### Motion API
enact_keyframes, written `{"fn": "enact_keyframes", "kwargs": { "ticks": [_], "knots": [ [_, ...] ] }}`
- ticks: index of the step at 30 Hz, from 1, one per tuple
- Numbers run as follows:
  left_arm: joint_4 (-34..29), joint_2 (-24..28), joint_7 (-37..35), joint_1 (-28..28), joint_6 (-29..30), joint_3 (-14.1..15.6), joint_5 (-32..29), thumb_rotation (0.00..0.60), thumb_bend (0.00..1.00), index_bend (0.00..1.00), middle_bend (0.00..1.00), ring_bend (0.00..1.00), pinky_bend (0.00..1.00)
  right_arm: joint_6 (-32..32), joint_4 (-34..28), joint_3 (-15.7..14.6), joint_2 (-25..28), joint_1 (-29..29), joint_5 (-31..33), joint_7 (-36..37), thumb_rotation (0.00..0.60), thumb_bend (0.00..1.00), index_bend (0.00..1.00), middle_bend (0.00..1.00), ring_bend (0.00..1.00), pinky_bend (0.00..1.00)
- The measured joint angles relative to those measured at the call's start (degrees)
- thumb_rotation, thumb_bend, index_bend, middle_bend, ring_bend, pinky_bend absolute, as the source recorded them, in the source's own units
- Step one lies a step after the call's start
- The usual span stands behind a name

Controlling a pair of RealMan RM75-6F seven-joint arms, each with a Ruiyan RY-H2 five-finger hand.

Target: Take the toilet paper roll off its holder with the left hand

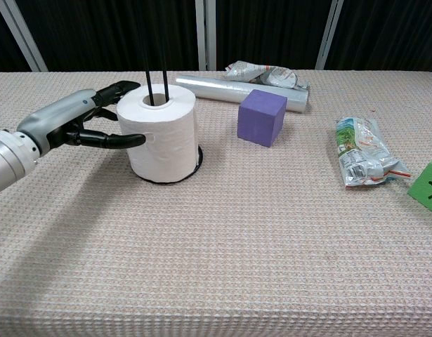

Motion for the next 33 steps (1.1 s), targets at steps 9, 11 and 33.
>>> {"fn": "enact_keyframes", "kwargs": {
  "ticks": [9, 11, 33],
  "knots": [
    [1.45, -2.08, 0.19, -0.32, 0.86, -1.22, -1.08, 0.313, 0.05, 0.0, 0.0, 0.0, 0.15, -0.36, -0.55, -0.03, 0.1, 0.11, 0.14, -0.39, 0.6, 0.29, 0.0, 0.0, 0.0, 0.0],
    [1.98, -2.96, 0.19, -0.4, 1.17, -1.71, -1.52, 0.313, 0.05, 0.0, 0.0, 0.0, 0.15, -0.38, -0.39, -0.04, 0.05, 0.09, 0.19, -0.23, 0.6, 0.29, 0.0, 0.0, 0.0, 0.0],
    [2.33, -4.47, -5.09, -1.76, -0.3, -3.31, -2.53, 0.6, 0.04, 0.12, 0.22, 0.03, 0.14, -1.14, 0.92, 0.08, 0.17, 0.04, 1.09, 1.72, 0.6, 0.29, 0.0, 0.0, 0.0, 0.0]
  ]
}}
